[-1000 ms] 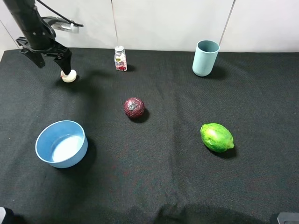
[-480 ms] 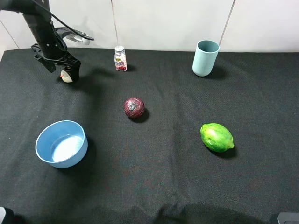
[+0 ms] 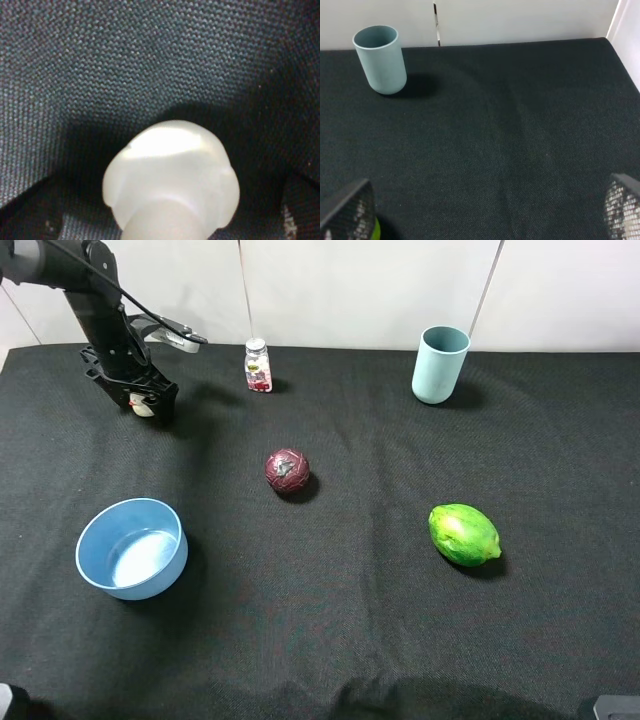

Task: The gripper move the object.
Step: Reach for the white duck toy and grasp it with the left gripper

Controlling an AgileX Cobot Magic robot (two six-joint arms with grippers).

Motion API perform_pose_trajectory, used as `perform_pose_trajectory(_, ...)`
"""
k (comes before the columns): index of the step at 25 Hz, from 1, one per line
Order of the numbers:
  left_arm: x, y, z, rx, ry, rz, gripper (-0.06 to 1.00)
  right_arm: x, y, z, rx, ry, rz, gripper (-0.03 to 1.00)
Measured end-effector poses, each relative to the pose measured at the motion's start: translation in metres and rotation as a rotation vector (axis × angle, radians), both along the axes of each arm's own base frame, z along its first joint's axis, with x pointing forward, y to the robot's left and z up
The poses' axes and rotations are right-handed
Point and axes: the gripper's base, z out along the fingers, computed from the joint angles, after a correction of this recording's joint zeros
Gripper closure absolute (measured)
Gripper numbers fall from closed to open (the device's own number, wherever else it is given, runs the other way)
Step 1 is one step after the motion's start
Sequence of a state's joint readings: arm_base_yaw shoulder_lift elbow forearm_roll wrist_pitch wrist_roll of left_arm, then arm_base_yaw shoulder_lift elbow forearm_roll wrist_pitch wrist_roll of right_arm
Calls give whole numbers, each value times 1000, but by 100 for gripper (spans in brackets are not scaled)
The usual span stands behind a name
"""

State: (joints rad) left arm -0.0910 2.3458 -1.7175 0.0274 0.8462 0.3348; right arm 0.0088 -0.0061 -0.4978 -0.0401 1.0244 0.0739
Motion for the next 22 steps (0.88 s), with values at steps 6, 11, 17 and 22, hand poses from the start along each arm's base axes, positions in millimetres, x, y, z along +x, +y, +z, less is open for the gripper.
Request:
perform_pose_trajectory(6,0,0,0,-2,-1,1,16,0,0,0,0,0,0,27)
perform_pose_trajectory(11,1,0,0,-2,-6,1,34,0,0,0,0,0,0,27)
perform_pose_trajectory(17,1,0,0,-1,-9,0,40,0,0,0,0,0,0,27)
perform_pose_trajectory(22,1,0,0,-1,-10,0,41,0,0,0,0,0,0,27)
